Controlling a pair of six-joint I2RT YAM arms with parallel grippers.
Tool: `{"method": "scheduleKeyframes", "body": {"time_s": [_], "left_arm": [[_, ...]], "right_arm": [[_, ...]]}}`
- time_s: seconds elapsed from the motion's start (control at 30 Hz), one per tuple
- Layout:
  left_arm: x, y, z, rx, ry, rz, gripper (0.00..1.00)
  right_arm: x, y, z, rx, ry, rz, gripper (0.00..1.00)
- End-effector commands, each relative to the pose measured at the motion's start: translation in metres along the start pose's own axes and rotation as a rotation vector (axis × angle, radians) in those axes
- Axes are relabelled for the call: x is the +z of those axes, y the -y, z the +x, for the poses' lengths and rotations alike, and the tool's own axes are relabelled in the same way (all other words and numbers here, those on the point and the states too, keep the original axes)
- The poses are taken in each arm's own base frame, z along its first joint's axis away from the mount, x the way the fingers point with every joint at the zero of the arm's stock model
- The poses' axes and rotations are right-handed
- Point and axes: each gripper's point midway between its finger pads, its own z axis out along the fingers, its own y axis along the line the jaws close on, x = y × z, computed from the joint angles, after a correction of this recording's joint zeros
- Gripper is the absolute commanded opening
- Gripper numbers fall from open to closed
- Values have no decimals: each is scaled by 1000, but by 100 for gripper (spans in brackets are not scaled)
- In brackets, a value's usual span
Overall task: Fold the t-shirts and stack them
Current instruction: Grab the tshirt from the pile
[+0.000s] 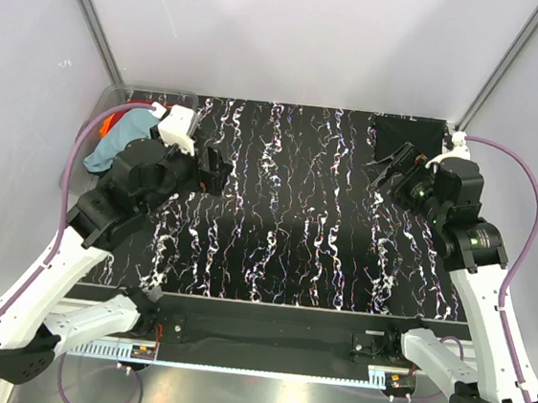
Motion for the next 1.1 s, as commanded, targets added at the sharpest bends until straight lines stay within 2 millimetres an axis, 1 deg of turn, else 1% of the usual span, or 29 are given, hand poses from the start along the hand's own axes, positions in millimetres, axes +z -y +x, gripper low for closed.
{"method": "scheduleKeyframes", "body": {"time_s": [0.0,0.07,0.1,0.13,0.17,0.2,0.27,0.3,0.33,0.37,0.4,0.47,0.5,0.53,0.57,0.6,0.63,0.67,0.7,0.73,0.77,0.8,0.83,0.87,0.9,0.97,1.0,1.03,1.07], "left_arm": [[4,-14,-17,-9,58,-95,99],[11,-24,-14,8,34,-156,99],[13,-38,-14,15,23,-235,99],[20,-45,-12,19,-10,-287,99],[23,-57,-12,19,-18,-350,99],[25,-71,-12,12,-25,-402,99],[39,-88,-11,-2,-54,-452,99],[46,-111,-6,-18,-82,-511,98],[46,-121,-9,-27,-86,-534,98],[47,-132,-8,-39,-96,-566,97],[45,-153,-8,-80,-93,-624,96],[49,-174,0,-121,-111,-678,95],[46,-193,2,-153,-112,-731,93],[54,-205,10,-162,-129,-763,92],[55,-215,16,-176,-136,-798,91],[55,-232,22,-215,-132,-842,89],[65,-243,35,-242,-144,-856,88],[72,-247,40,-273,-149,-837,86],[75,-257,45,-323,-143,-845,85],[87,-264,54,-340,-157,-841,84],[93,-269,57,-341,-159,-847,82],[103,-278,71,-334,-193,-866,82],[109,-284,72,-331,-190,-877,81],[112,-290,78,-332,-205,-900,78],[121,-298,93,-338,-243,-918,77],[133,-305,98,-338,-244,-919,74],[138,-318,112,-334,-278,-933,72],[144,-322,109,-327,-272,-930,71],[147,-328,113,-314,-292,-936,70]], "right_arm": [[-2,-6,-2,1,8,-28,100],[0,-4,1,4,4,-21,100],[2,-3,2,6,-1,-20,100],[3,-2,5,6,-10,-23,100],[4,-2,6,7,-12,-23,100],[5,-1,8,8,-14,-26,100],[8,-1,12,18,-20,-40,100],[7,-1,14,19,-22,-49,100],[7,-2,15,10,-24,-59,100],[7,-2,16,6,-24,-65,100],[3,-5,15,0,-12,-81,100],[1,-7,13,-10,12,-110,100],[-3,-9,12,-14,26,-121,100],[-4,-11,11,-17,31,-133,100],[-6,-13,10,-20,34,-143,100],[-7,-14,10,-20,31,-151,100],[-8,-18,12,-21,17,-171,100],[-9,-20,14,-13,6,-181,100],[-9,-23,16,-12,-6,-195,100],[-11,-29,20,-10,-31,-226,100],[-12,-31,21,-6,-40,-239,100],[-15,-34,21,-7,-40,-253,100],[-15,-34,23,-5,-51,-258,100],[-16,-35,22,-11,-47,-263,100],[-17,-35,22,-19,-42,-264,100],[-18,-33,21,-39,-34,-260,100],[-20,-33,20,-48,-23,-262,100],[-19,-31,20,-50,-18,-252,100],[-20,-31,19,-56,-13,-251,100]]}}
